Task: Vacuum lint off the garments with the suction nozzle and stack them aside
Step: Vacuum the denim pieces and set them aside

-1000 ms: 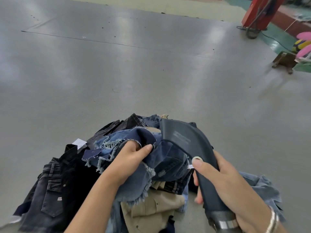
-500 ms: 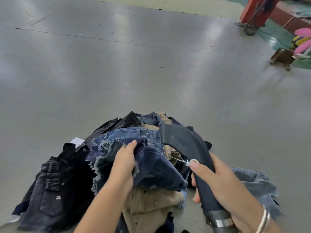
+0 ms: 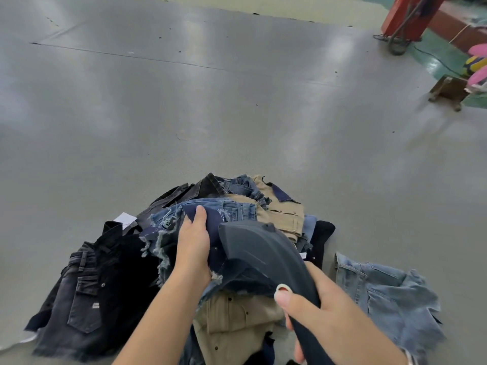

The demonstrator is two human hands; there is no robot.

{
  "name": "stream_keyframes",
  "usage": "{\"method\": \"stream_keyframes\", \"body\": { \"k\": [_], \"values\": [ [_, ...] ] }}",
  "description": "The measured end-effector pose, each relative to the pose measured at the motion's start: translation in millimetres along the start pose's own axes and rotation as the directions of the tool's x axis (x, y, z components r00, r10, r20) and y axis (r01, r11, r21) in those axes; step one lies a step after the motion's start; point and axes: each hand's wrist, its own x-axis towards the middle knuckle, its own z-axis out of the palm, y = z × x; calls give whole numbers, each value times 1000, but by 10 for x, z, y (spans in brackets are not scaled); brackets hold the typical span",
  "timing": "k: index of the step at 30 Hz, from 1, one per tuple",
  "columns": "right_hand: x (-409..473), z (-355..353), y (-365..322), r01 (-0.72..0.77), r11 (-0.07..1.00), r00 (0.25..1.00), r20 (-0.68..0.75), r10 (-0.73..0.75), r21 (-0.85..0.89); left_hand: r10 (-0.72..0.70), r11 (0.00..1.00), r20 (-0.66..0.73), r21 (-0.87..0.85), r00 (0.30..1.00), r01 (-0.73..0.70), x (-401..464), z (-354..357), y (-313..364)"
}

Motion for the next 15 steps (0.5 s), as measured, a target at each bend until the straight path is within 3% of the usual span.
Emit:
{"method": "stream_keyframes", "body": {
  "k": [4, 12, 15],
  "values": [
    [111, -5, -33, 39, 999, 999, -36, -40, -24, -67, 998, 76, -13, 995, 69, -16, -1, -58],
    [221, -98, -193, 170, 985, 951, -258, -170, -21, 30, 991, 73, 125, 997, -39, -80, 3, -66],
    [91, -118, -139, 135, 990, 979, -147, -141, -49, 59, 991, 86, 116, 995, -69, -102, 31, -27]
  ]
}}
